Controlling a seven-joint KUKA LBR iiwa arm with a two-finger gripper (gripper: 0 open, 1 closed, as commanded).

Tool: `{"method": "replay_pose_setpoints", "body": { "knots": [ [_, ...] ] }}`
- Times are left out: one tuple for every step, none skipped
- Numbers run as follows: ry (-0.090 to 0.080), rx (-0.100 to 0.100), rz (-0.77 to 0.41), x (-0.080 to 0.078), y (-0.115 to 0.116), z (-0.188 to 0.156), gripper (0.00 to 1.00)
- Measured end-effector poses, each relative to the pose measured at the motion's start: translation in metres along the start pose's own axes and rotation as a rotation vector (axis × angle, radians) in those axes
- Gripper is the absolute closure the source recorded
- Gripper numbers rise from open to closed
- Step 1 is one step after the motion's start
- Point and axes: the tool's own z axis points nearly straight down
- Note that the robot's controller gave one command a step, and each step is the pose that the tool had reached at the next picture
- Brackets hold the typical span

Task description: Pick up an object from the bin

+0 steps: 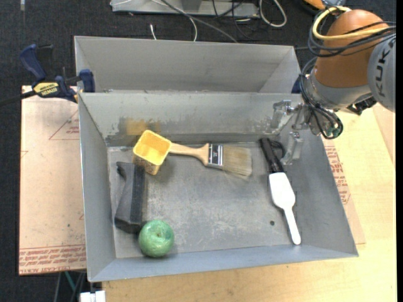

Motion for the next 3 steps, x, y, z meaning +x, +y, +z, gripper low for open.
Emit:
{"method": "replay_pose_setpoints", "body": {
  "knots": [
    [0.000, 0.000, 0.000, 0.000, 0.000, 0.000, 0.00],
    [0.007, -0.003, -0.064, 0.070, 0.033, 0.038, 0.00],
    [-0.002, 0.002, -0.082, 0.053, 0.039, 0.037, 0.00]
  ]
}}
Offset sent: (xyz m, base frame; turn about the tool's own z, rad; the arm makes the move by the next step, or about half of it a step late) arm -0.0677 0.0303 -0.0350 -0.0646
